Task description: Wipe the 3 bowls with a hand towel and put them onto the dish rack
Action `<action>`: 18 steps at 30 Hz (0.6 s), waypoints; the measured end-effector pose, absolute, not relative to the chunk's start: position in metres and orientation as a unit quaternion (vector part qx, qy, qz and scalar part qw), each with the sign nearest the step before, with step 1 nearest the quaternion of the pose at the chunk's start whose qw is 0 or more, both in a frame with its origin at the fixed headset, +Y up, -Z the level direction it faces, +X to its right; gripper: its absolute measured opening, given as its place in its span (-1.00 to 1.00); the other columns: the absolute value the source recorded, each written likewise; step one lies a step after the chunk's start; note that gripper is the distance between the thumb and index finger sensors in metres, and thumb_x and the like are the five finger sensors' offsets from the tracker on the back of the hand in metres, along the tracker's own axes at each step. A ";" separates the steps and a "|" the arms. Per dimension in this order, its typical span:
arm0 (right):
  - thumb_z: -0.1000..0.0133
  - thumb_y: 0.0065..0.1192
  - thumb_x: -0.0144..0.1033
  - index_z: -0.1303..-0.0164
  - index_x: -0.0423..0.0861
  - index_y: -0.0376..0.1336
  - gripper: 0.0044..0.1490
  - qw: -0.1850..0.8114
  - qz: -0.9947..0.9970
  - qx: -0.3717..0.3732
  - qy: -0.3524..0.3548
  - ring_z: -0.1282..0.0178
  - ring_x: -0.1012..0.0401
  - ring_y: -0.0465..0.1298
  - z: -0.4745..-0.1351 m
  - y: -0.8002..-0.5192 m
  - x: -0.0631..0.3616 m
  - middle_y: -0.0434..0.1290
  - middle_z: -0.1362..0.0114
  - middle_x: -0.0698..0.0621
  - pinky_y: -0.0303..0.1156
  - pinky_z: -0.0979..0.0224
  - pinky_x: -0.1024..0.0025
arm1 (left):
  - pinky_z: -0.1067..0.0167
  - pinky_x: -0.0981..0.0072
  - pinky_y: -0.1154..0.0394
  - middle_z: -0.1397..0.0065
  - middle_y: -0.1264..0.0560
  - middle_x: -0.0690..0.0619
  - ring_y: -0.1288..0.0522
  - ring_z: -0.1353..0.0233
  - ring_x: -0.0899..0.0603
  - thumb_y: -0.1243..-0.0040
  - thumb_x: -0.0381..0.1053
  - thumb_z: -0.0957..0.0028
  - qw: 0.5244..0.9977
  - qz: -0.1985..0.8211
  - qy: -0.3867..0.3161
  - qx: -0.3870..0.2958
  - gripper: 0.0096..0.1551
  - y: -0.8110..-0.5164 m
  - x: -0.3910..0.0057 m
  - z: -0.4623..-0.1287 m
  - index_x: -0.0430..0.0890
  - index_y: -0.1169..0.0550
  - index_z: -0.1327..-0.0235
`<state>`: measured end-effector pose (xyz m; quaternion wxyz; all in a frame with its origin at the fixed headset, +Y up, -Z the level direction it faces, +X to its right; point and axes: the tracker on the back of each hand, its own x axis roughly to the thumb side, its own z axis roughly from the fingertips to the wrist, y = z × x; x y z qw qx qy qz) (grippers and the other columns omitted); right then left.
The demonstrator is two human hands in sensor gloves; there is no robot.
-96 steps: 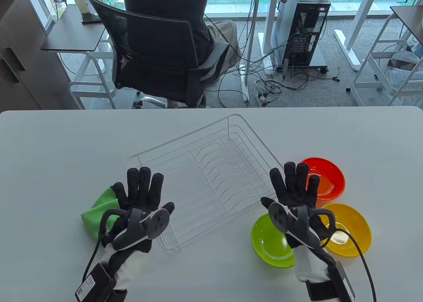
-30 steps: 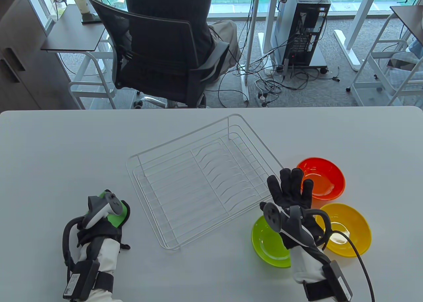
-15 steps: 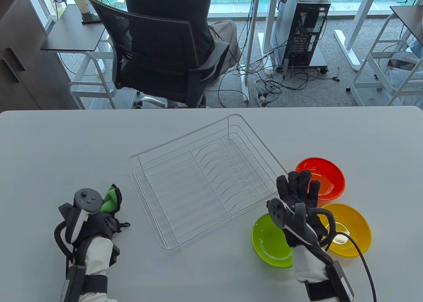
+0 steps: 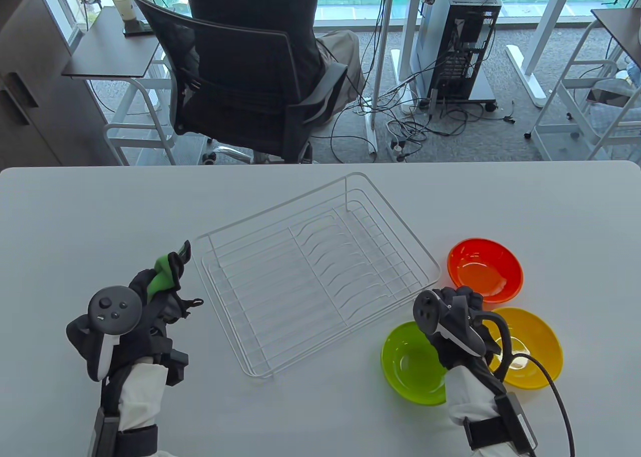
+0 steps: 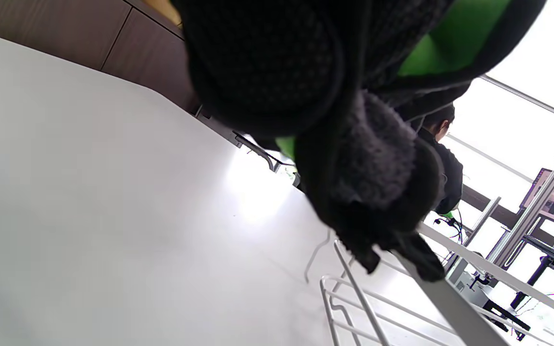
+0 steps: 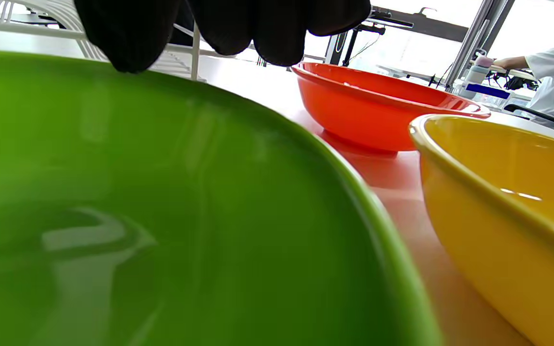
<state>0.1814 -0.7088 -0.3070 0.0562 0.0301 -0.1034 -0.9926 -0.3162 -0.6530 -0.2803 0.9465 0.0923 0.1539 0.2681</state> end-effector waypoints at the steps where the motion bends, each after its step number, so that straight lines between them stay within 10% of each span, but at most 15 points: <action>1: 0.00 0.31 -0.01 -0.53 0.09 0.13 -0.15 0.059 -0.992 0.029 -0.110 -0.69 -0.14 0.12 -0.308 -0.711 0.181 0.21 -0.66 -0.07 -0.03 -0.65 -0.07 | 0.25 0.50 -0.76 -0.24 -0.42 -0.52 -0.73 0.04 -0.15 -0.28 -0.13 -0.13 0.948 0.265 0.151 0.090 -0.38 -0.653 -0.315 -0.280 -0.13 -0.39 -0.47; 18: 0.03 0.36 -0.22 -0.34 0.15 0.31 -0.35 0.067 -0.983 0.011 -0.170 -0.53 0.03 0.39 -0.317 -0.734 0.173 0.48 -0.37 0.05 0.17 -0.62 0.02 | 0.25 0.50 -0.76 -0.24 -0.41 -0.52 -0.73 0.04 -0.15 -0.28 -0.13 -0.13 0.960 0.244 0.111 0.080 -0.37 -0.654 -0.296 -0.283 -0.15 -0.39 -0.48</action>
